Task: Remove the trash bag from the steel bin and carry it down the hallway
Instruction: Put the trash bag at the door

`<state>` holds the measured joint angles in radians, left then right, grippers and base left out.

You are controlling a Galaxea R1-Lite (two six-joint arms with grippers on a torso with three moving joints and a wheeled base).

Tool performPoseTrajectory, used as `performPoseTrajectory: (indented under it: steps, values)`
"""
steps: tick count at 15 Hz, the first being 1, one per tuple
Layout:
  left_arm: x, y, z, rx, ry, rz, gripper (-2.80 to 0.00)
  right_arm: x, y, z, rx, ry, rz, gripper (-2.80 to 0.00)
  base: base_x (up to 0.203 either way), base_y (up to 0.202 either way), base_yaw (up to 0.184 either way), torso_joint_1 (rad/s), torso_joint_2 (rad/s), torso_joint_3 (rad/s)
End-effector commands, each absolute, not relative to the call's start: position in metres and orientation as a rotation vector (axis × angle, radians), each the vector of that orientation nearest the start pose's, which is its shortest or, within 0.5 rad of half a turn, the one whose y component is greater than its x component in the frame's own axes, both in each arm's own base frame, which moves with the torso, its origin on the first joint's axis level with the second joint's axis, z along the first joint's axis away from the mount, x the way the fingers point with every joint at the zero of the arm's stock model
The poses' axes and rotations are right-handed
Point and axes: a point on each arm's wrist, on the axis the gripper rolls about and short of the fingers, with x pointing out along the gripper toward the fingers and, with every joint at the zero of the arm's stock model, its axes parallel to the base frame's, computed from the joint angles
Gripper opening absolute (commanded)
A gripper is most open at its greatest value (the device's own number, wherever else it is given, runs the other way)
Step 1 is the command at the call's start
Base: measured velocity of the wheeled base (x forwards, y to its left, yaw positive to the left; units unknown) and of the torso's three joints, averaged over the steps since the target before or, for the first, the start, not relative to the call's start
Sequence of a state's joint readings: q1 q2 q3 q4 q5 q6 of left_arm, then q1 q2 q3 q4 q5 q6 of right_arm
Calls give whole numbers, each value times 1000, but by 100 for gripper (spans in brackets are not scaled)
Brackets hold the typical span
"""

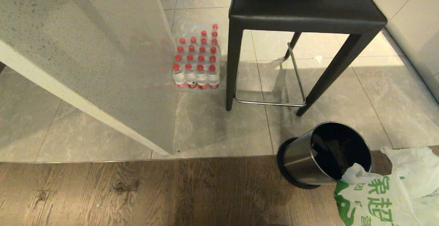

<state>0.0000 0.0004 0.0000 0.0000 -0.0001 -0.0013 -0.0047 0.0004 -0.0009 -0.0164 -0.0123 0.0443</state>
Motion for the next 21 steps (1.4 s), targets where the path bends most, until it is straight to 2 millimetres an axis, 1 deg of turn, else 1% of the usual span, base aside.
performPoseTrajectory:
  steps: [1,18,21]
  values:
    - [-23,0,75,-2,0,0,-280,-23,0,76,45,-14,-17,-280,0,0,0,0,0,0]
    - [-23,0,75,8,3,0,-280,-23,0,76,43,-14,-17,-280,0,0,0,0,0,0]
    - [-23,0,75,0,3,2,-280,-23,0,76,44,-14,-17,-280,0,0,0,3,3,100]
